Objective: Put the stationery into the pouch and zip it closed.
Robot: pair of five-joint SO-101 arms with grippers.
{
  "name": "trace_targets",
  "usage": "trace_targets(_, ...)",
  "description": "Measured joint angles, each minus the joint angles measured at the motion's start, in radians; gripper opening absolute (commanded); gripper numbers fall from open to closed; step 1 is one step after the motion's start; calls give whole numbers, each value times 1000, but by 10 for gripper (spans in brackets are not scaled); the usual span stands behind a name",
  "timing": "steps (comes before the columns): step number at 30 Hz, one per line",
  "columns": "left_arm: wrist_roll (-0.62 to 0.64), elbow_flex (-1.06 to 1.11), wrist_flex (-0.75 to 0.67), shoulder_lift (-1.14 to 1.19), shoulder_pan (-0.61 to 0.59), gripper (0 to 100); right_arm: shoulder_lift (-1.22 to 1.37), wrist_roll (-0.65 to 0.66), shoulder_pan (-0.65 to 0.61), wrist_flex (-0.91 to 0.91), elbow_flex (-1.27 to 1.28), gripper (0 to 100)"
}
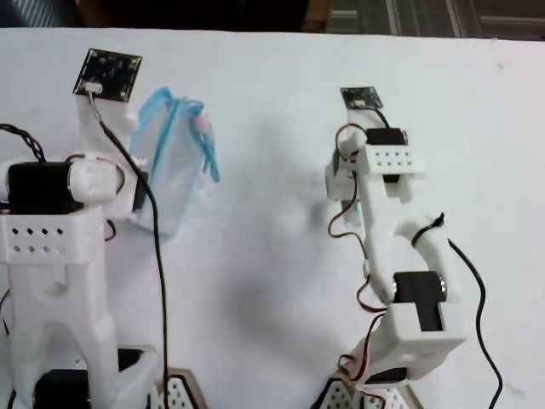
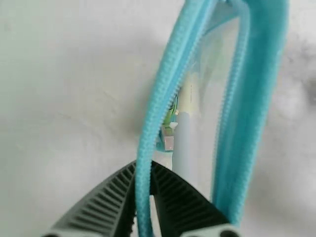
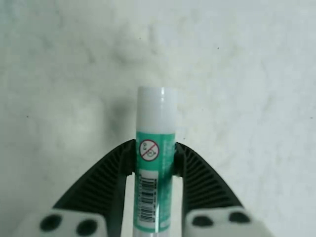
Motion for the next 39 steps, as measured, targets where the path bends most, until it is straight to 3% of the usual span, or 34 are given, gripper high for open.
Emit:
trace_targets(3, 0, 0, 0, 0, 0, 22, 0, 0, 3, 0, 0, 42)
trace_targets(10, 0, 0, 0, 0, 0, 22, 0, 0, 2, 0, 0, 238)
trace_targets(18, 0, 0, 0, 0, 0, 22, 0, 0, 2, 0, 0, 220)
trace_targets(22, 0, 0, 0, 0, 0, 22, 0, 84, 3, 14, -32, 193)
trace_targets(27, 0, 0, 0, 0, 0, 22, 37, 209, -9, 212, -265, 150)
trace_targets(35, 0, 0, 0, 0, 0, 22, 450, 232, -2, 462, -764, 202)
trace_targets(39, 0, 0, 0, 0, 0, 22, 582, 232, 2, 488, -893, 210)
